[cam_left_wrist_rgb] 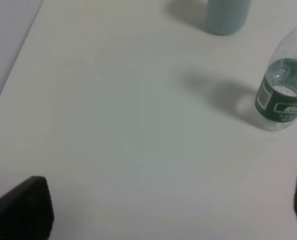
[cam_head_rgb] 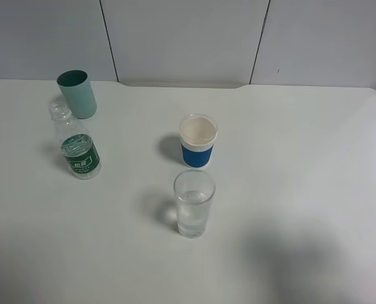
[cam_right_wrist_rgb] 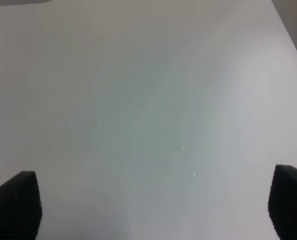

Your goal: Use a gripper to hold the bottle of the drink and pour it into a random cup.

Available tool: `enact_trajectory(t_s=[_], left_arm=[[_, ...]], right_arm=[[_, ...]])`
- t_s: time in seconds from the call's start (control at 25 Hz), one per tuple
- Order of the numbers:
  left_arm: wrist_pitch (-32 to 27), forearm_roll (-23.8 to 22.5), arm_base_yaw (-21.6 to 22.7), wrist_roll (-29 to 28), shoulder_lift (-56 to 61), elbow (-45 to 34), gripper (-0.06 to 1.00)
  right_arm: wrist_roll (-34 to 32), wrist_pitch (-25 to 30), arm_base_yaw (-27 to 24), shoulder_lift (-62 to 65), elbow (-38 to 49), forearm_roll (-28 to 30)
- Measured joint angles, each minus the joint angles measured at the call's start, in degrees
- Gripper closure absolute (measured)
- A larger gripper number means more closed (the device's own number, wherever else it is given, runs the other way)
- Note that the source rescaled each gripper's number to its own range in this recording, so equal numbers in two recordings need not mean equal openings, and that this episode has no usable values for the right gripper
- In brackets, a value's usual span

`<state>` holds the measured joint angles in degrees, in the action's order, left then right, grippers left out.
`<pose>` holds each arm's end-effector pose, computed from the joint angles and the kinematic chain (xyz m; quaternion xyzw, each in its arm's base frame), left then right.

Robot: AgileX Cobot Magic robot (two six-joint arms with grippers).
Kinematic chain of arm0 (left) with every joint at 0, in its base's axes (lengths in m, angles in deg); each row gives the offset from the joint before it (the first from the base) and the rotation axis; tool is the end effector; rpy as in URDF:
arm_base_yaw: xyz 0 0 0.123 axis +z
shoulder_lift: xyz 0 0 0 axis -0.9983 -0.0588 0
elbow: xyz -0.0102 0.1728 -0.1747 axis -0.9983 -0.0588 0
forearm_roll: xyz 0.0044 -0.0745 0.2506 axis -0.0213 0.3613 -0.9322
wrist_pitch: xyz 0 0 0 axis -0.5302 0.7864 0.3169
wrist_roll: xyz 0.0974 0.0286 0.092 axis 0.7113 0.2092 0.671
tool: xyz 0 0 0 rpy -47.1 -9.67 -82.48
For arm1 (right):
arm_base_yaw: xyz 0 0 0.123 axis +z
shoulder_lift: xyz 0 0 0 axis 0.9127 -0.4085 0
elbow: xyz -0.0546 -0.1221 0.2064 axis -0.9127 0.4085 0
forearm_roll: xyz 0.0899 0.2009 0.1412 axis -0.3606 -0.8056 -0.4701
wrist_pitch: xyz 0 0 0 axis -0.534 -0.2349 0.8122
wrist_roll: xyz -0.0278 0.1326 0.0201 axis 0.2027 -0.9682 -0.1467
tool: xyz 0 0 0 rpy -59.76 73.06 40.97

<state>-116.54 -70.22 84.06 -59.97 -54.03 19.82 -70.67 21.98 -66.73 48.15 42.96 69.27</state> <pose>0.0821 0.0153 0.2660 -0.0466 0.8458 0.0288 0.5306 0.0844 -0.0061 0.2576 0.0126 0.8563 -0.0207 0.5159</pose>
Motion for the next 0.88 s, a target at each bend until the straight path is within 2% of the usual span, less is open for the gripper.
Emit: enact_trajectory(t_s=[0.88], left_arm=[[0.04, 0.00, 0.00, 0.00, 0.00, 0.00, -0.06]], right_arm=[[0.00, 0.00, 0.00, 0.00, 0.00, 0.00]])
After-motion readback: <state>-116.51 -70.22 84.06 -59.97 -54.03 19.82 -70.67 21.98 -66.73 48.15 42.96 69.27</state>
